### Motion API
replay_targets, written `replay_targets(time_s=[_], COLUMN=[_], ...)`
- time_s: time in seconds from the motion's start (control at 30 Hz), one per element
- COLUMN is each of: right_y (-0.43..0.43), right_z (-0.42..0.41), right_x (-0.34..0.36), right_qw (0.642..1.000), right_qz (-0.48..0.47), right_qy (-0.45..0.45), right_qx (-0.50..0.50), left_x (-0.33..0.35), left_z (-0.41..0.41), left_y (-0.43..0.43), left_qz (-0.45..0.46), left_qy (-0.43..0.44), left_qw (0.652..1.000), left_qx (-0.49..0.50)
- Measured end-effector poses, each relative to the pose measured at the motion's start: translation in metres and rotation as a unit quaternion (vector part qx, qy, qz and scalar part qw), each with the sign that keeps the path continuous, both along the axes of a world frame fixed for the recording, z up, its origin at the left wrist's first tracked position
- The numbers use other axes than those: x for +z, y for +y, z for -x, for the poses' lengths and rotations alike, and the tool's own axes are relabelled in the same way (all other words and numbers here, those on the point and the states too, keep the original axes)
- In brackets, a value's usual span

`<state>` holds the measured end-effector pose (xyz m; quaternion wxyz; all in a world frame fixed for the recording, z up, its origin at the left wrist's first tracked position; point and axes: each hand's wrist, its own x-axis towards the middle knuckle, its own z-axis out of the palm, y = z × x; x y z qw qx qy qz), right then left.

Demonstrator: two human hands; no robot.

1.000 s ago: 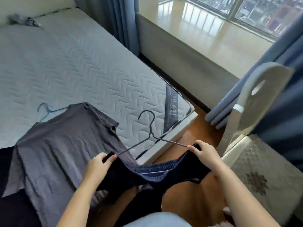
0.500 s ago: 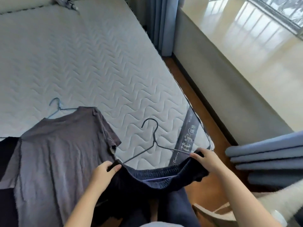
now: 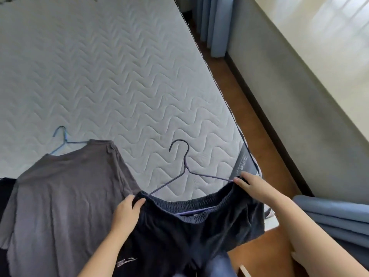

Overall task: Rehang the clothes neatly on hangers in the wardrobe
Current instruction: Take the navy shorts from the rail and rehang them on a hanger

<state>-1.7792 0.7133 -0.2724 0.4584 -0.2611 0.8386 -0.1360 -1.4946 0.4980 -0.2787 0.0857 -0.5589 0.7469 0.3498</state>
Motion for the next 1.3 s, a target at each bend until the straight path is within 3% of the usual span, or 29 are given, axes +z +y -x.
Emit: replay_targets(time_s=[0.27, 0.7, 0.93, 1.1, 1.3], right_y=[-0.081, -0.231, -0.257, -0.252, -0.252], right_z=[0.057, 0.179, 0.205, 0.207, 0.209], right_x=[-0.065, -0.185, -0.256, -0.257, -0.258], right_qw=[0.997, 0.986, 0.992, 0.994, 0.993], right_qz=[-0.002, 0.023, -0.020, -0.003, -0.002], right_qy=[0.019, 0.157, 0.117, 0.094, 0.095], right_qx=[0.080, 0.042, -0.051, -0.061, -0.068], left_x=[-0.073, -0.189, -0.263, -0.266, -0.264], left_z=[0.053, 0.183, 0.200, 0.194, 0.198], left_y=[-0.089, -0.233, -0.258, -0.264, -0.264], left_qz=[0.005, 0.095, 0.088, 0.031, 0.027], left_qy=[-0.003, -0.015, -0.043, -0.015, -0.009], left_qw=[1.000, 0.995, 0.995, 0.998, 0.998], left_qx=[0.005, -0.006, 0.024, 0.045, 0.050])
